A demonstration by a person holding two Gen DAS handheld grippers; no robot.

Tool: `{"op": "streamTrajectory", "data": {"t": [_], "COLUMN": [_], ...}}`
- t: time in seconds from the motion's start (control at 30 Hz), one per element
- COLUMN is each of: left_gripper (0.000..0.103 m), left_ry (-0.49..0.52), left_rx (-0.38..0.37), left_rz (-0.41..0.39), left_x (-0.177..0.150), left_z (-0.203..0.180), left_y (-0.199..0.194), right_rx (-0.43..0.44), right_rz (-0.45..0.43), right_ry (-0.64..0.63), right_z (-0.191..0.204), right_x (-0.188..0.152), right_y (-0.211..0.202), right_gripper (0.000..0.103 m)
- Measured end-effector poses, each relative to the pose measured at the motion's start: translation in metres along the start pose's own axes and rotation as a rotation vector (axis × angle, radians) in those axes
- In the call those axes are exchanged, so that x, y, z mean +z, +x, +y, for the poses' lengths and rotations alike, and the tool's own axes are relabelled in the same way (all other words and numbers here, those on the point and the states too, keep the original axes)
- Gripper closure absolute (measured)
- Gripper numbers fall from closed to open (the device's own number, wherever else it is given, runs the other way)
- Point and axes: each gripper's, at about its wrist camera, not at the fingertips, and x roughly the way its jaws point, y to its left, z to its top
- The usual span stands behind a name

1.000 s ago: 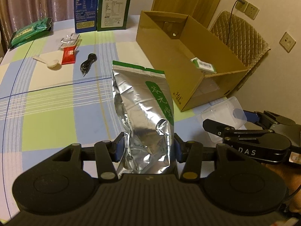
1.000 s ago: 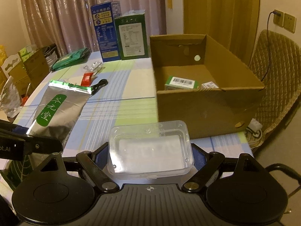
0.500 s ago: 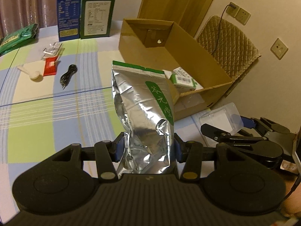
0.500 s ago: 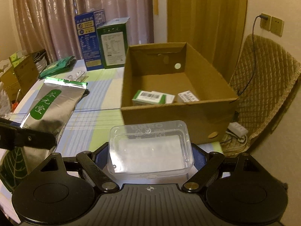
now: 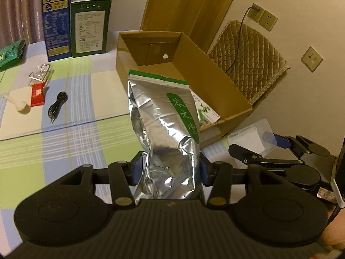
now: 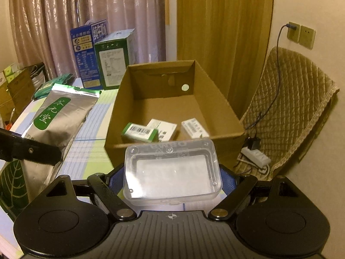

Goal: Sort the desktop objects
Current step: 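Carry the foil bag with the left gripper while the right carries the container to the cardboard box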

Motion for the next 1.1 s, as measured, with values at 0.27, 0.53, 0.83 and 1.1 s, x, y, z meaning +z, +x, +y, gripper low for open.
{"op": "streamTrajectory", "data": {"t": [0.27,0.53,0.83,1.1], "left_gripper": [0.058,0.058,0.058,0.058], "left_ry": [-0.014,-0.043,-0.094,-0.121], "left_rx": [-0.018,-0.013,-0.019,-0.015], "left_rz": [-0.003,-0.008,-0.008,-0.001], "left_x": [0.037,0.081,0.115,0.125], "left_z": [-0.005,-0.01,-0.007,-0.003], "left_y": [0.014,0.041,0.078,0.106], "right_rx": [0.019,0.021,0.033,0.027], "right_rz": [-0.019,-0.026,-0.006,0.016], "right_ry": [0.025,0.015,0.031,0.04], "right_z": [-0.025,-0.043,-0.061,-0.073], "right_x": [0.033,0.077,0.107,0.115], "right_y": [0.007,0.033,0.071,0.1], "right_gripper": [0.019,0.019,0.019,0.019]}}
